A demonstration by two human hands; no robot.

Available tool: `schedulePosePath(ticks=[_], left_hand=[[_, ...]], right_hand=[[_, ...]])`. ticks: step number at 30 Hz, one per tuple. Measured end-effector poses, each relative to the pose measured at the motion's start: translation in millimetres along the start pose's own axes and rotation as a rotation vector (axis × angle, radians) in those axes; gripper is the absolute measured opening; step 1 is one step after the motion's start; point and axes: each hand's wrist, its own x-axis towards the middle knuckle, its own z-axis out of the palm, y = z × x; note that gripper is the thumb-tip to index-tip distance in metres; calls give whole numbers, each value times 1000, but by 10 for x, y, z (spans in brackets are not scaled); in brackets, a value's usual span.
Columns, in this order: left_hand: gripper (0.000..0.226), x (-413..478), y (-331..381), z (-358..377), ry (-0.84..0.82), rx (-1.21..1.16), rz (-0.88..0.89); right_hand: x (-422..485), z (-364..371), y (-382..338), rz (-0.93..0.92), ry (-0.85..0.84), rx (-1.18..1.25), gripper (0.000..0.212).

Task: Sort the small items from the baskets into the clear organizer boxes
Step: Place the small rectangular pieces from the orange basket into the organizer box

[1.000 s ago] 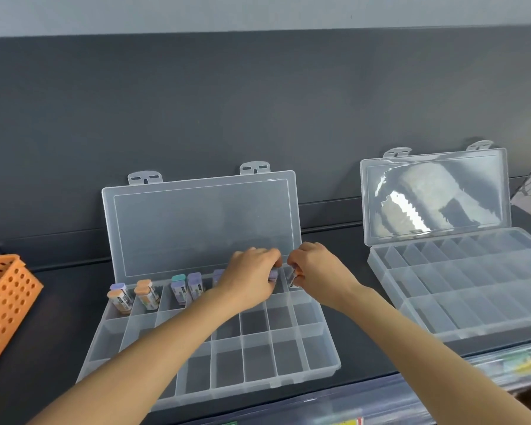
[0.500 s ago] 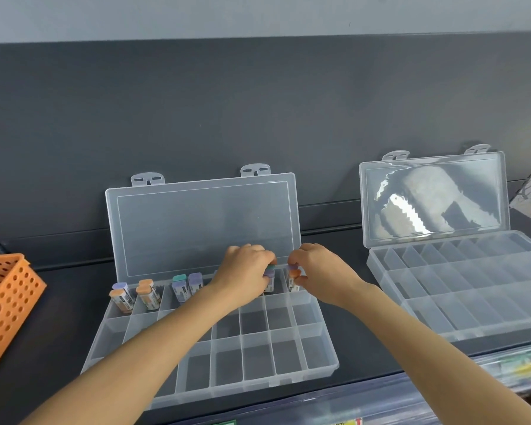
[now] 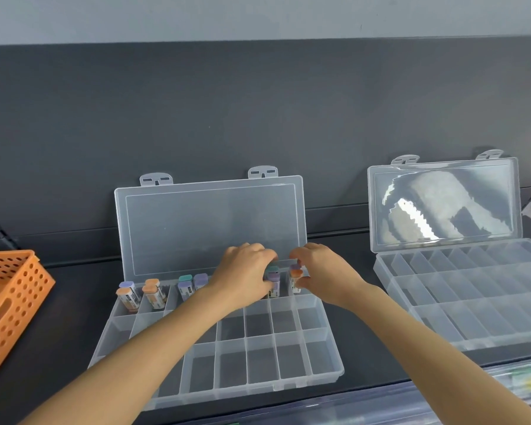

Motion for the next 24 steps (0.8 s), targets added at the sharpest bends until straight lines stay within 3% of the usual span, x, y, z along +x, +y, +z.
schedulePosePath(ticks=[4,12,24], left_hand=[[43,-123,-125,-110,0,-74,-27],[42,-536,-401,-379,100,-52,-137],[50,-1609,-1089,-727,192,-64,-478]], right_hand=[[-2,-182,-55,-1,8,35,48],[67,-259,-491,-162,-46,89,45],[332,-128,-1402,-417,-102,148,42]])
